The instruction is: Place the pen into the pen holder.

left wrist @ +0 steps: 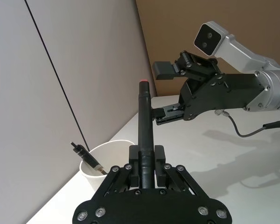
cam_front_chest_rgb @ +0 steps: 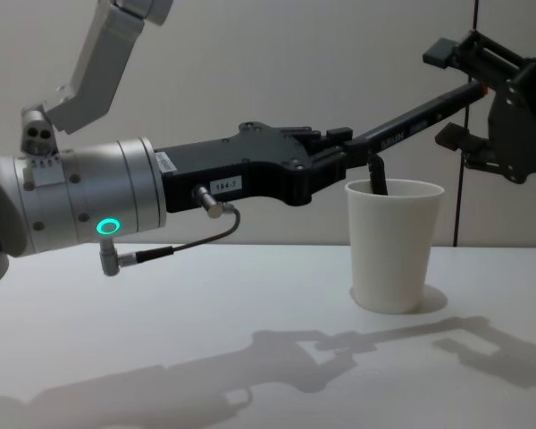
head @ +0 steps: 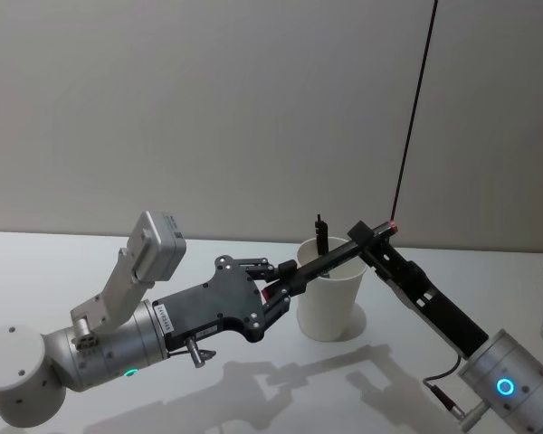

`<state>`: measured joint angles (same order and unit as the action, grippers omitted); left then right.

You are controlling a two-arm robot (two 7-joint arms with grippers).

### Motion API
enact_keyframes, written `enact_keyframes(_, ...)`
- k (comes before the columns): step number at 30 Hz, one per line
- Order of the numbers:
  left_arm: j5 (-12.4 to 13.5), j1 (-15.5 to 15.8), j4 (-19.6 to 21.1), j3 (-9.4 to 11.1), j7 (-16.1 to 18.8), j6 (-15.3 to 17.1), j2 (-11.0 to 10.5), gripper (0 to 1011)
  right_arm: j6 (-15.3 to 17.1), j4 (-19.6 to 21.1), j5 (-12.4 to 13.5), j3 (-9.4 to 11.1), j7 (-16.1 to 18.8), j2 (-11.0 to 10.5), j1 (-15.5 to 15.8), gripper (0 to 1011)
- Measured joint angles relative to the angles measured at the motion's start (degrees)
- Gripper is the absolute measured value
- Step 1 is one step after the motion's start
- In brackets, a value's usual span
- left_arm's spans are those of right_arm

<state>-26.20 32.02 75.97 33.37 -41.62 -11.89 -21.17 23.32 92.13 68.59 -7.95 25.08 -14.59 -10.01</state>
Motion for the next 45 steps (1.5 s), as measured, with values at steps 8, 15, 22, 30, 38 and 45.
enact_keyframes(8, 0.0, 0.0, 0.0, 0.0, 0.0, 0.0, 0.0, 197, -0.8, 0.1, 0.0, -0.4, -1.3, 0.3, -0.1, 1001)
enact_keyframes(15, 0.0, 0.0, 0.0, 0.0, 0.0, 0.0, 0.0, 199, -1.2, 0.1, 0.0, -0.7, -1.9, 0.4, -0.3, 978)
enact_keyframes(22, 0.0, 0.0, 0.0, 0.0, 0.0, 0.0, 0.0, 197, -1.4, 0.1, 0.0, -0.9, -2.2, 0.5, -0.3, 809)
enact_keyframes(30, 0.0, 0.0, 0.0, 0.0, 0.0, 0.0, 0.0, 197, -1.5, 0.1, 0.0, -1.0, -2.4, 0.5, -0.4, 555)
enact_keyframes(38, 0.0, 0.0, 0.0, 0.0, 0.0, 0.0, 0.0, 197, -1.6, 0.1, 0.0, -1.0, -2.5, 0.5, -0.4, 296)
enact_keyframes(45, 0.0, 0.0, 0.0, 0.0, 0.0, 0.0, 0.0, 197, -1.6, 0.1, 0.0, -1.1, -2.5, 0.5, -0.4, 195)
